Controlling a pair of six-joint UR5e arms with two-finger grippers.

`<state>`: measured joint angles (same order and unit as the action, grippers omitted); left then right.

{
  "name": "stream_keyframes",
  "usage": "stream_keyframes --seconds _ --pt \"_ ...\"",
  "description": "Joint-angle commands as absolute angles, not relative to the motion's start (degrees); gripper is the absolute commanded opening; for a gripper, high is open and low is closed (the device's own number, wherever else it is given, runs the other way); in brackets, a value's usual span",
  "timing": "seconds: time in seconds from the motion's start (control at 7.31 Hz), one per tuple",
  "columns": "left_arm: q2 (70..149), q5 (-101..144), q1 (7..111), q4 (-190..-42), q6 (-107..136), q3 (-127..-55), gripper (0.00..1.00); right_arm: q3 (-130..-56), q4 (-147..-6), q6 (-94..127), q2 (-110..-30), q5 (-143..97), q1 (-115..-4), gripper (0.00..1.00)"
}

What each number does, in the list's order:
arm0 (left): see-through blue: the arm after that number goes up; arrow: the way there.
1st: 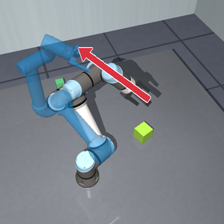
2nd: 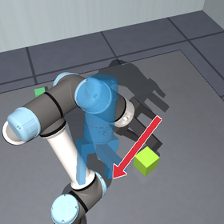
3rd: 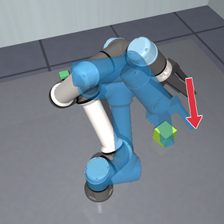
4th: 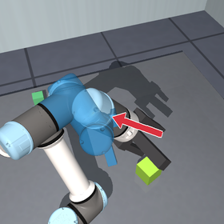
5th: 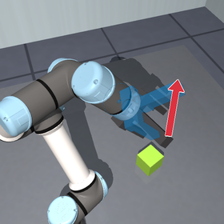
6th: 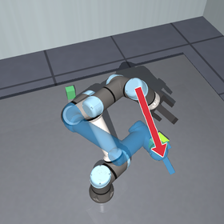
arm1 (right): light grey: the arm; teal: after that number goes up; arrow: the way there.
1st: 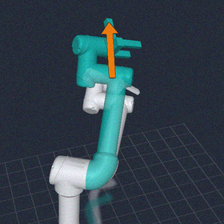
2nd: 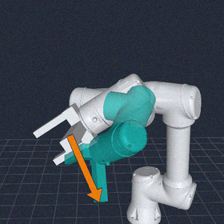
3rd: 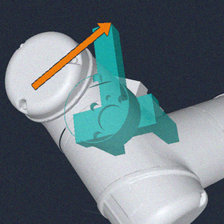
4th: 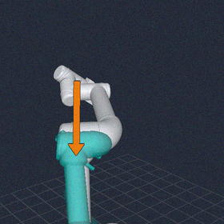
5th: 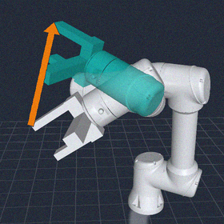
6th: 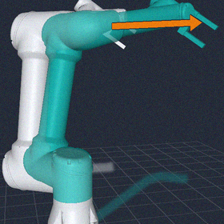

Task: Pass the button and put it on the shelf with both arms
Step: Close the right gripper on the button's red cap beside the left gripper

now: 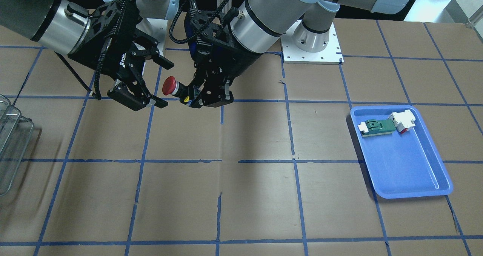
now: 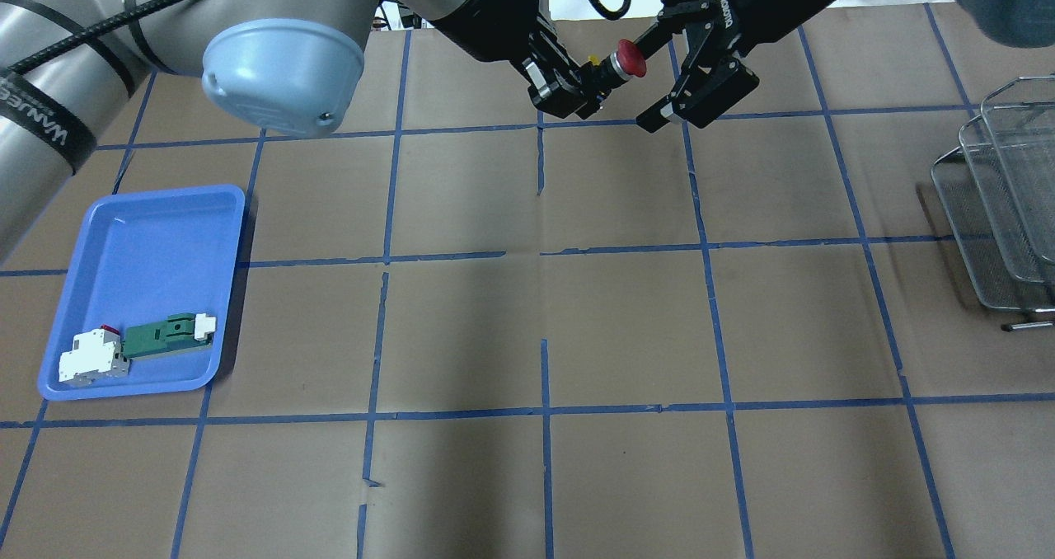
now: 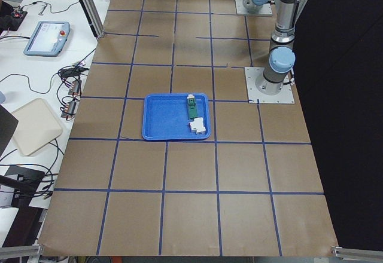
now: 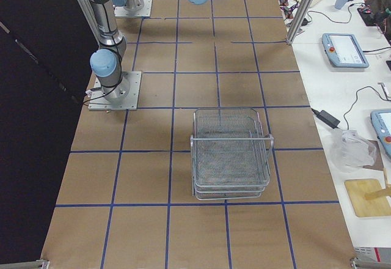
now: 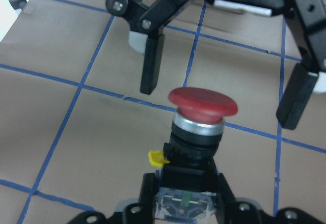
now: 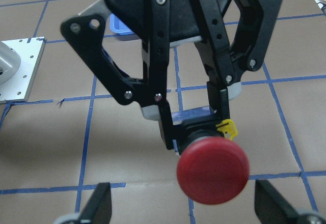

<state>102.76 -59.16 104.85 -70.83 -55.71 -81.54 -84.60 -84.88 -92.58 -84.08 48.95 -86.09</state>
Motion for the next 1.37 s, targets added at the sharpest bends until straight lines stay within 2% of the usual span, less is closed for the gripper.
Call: stream_keyframes --seconds 0.0,0.82,0.96,1.09,1.23 --pt "102.66 -58.89 104.85 -70.40 -55.72 -81.39 0.00 -84.55 -85.08 -92.37 -84.37 48.60 -86.05 1.00" --pt "101.43 -58.89 105.20 -70.40 -55.72 -82.26 0.00 -84.55 -85.43 -91.93 -85.08 45.09 -86.66 1.00" --pt "100.64 -58.89 105.55 -70.57 -55.72 -82.70 0.00 -84.55 -85.34 -91.93 -85.43 45.09 -86.66 0.97" --pt "100.37 -58.97 105.56 -70.75 -55.72 -82.79 0.00 -84.55 -85.25 -92.11 -85.43 45.09 -86.66 0.72" --pt "100.46 -58.97 105.56 -70.66 -55.72 -82.97 0.00 -84.64 -85.34 -92.72 -85.34 45.26 -86.40 0.55"
